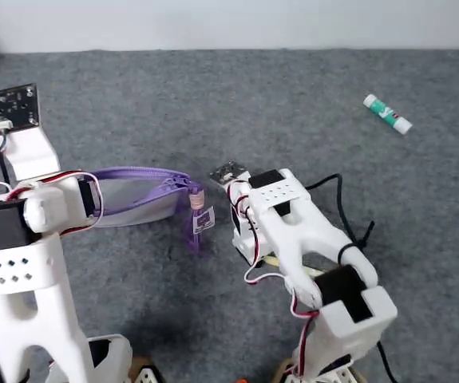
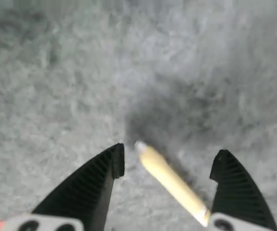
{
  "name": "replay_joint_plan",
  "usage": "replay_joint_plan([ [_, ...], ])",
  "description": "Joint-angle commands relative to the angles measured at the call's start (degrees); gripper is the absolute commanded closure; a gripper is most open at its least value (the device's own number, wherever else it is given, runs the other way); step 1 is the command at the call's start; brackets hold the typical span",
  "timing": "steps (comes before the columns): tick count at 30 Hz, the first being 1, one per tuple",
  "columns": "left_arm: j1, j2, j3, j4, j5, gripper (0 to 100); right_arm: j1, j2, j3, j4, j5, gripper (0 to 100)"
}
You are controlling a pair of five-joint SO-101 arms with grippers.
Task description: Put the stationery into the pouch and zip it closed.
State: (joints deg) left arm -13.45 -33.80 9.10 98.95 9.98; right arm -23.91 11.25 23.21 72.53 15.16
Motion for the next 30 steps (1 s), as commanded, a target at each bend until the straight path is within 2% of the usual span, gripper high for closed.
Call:
replay_joint_plan([
  [1, -0.09, 0.18, -3.91, 0.0, 0.44, 99, 0.4, 1.45, -0.35, -0.92, 1.49, 76.1],
  [6, -0.09, 0.18, -3.91, 0.09, 0.44, 99, 0.66, 2.95, -0.35, -0.92, 1.49, 98.7],
  [12, -0.18, 0.18, -3.91, 0.09, 0.44, 99, 0.84, -0.04, -0.35, -0.84, 1.49, 99.1],
  [17, -0.18, -0.09, -3.91, 0.18, 0.26, 99, 1.45, -8.66, -0.35, 1.8, 1.49, 99.1],
  [25, 0.0, -0.09, -3.91, 0.18, 0.18, 99, 4.18, -32.04, -0.62, 10.86, 1.41, 99.1],
  [30, 0.09, 0.18, -3.91, -0.18, 0.09, 99, 2.68, -50.68, -0.62, 12.79, 1.23, 99.1],
])
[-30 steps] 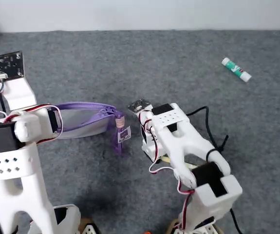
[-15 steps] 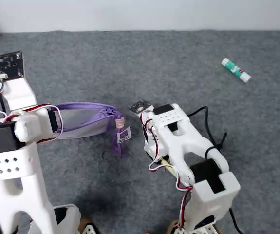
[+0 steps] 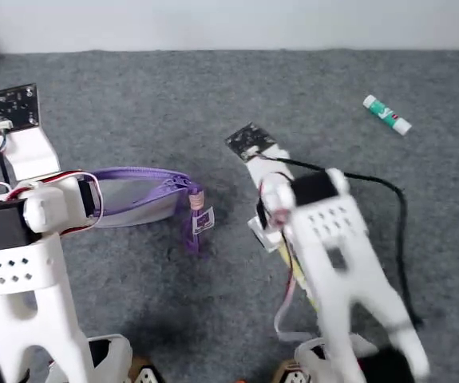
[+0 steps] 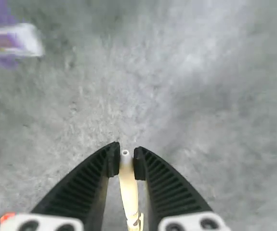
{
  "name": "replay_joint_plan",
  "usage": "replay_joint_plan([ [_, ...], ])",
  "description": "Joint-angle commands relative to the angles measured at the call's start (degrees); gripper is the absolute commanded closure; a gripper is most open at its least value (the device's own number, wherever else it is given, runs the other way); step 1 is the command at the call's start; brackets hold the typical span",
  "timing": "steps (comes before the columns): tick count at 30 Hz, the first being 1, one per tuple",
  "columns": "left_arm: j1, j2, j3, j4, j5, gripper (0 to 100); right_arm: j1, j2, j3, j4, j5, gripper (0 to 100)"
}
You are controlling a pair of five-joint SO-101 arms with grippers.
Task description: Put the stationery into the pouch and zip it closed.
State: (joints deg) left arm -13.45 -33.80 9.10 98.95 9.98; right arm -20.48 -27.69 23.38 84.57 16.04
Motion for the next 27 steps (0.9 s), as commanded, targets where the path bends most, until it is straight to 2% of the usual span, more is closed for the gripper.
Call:
replay_joint_plan([
  [1, 0.09, 0.18, -3.91, -0.18, 0.09, 99, -1.45, -14.9, -0.79, 0.75, 0.26, 99.1],
  [6, 0.09, 0.18, -3.91, -0.18, 0.09, 99, -2.77, -26.86, -1.14, 0.57, 0.26, 99.1],
  [10, 0.09, 0.18, -3.91, -0.18, 0.09, 99, -4.62, -30.02, -7.82, 0.48, 0.09, 99.1],
  [17, 0.09, 0.18, -3.91, -0.18, 0.35, 99, -12.26, -26.51, -24.09, -5.85, -5.89, 99.1],
  [27, -0.09, 0.18, -3.91, -0.18, 0.44, 99, -12.79, -14.2, -41.32, -23.25, -17.67, 99.1],
])
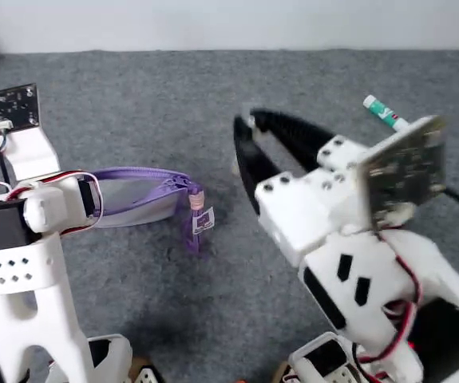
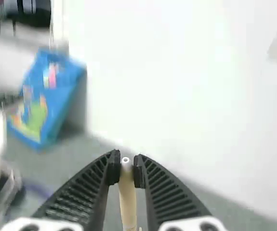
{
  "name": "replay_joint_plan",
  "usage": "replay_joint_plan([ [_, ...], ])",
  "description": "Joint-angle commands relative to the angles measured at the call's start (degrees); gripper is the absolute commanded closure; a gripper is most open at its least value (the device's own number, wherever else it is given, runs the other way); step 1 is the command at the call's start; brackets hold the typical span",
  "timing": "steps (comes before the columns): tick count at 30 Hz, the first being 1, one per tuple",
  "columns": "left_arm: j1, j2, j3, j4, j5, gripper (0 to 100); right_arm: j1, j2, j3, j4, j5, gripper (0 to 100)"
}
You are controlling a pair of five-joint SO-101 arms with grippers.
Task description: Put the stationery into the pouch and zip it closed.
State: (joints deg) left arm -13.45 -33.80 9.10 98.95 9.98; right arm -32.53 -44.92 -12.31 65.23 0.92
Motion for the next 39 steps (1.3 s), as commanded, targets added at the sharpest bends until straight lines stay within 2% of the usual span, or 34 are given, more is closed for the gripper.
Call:
replay_joint_plan([
  [1, -0.09, 0.18, -3.91, -0.18, 0.44, 99, -1.45, 4.18, -6.86, -5.05, -2.99, 99.1],
  [11, -0.09, 0.18, -3.91, -0.18, 0.44, 99, -12.97, 11.74, -14.68, -8.75, -3.08, 99.1],
  [17, -0.18, 0.18, -3.91, -0.18, 0.44, 99, -18.15, 13.32, -14.51, -8.13, -7.91, 99.1],
  [28, -0.26, 0.18, -3.91, -0.18, 0.44, 99, -18.68, 21.14, -14.07, -8.04, -8.26, 99.1],
  [34, -0.26, 0.18, -3.91, -0.18, 0.44, 99, -18.59, 22.02, -6.59, -8.04, -8.18, 98.6],
  [36, -0.26, 0.18, -3.91, -0.18, 0.44, 99, -18.51, 21.93, -5.1, -8.04, -8.0, 94.0],
  [39, -0.26, 0.18, -3.91, -0.18, 0.44, 99, -18.42, 21.58, -5.1, -7.16, -8.0, 81.4],
])
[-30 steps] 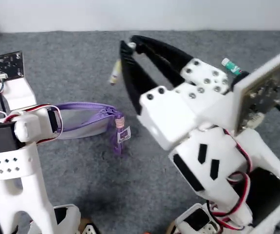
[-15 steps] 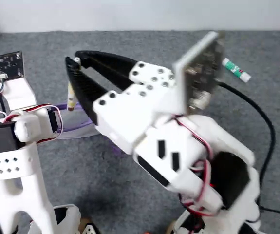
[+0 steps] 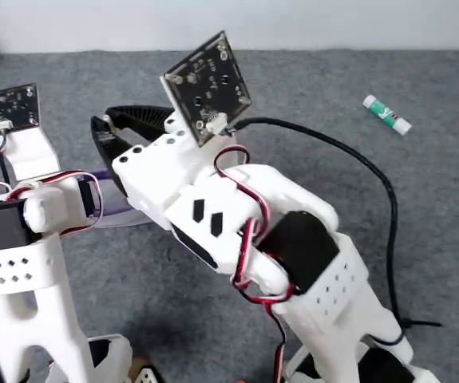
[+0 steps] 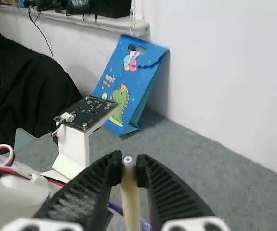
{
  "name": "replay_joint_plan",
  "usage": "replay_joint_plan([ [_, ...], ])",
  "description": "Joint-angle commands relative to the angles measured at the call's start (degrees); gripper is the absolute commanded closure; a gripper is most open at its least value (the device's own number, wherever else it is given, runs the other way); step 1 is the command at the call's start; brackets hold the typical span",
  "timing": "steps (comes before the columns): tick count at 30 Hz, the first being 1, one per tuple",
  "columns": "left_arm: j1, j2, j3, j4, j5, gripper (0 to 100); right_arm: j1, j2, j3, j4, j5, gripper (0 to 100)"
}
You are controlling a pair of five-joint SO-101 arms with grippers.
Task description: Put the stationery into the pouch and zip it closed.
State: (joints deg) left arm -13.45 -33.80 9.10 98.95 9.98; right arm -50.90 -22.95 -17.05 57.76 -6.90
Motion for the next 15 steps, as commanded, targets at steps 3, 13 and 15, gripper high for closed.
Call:
replay_joint_plan([
  [3, -0.26, -0.09, -3.91, 0.0, 0.44, 99, 0.04, -2.15, -0.79, 3.21, -0.18, 77.4],
  [13, -0.26, -0.09, -3.91, 0.09, 0.44, 99, 25.36, -5.49, -0.79, 7.78, -0.44, 99.5],
  [15, -0.26, -0.09, -3.91, 0.09, 0.44, 99, 32.57, -3.65, -0.79, 7.69, -0.44, 97.7],
])
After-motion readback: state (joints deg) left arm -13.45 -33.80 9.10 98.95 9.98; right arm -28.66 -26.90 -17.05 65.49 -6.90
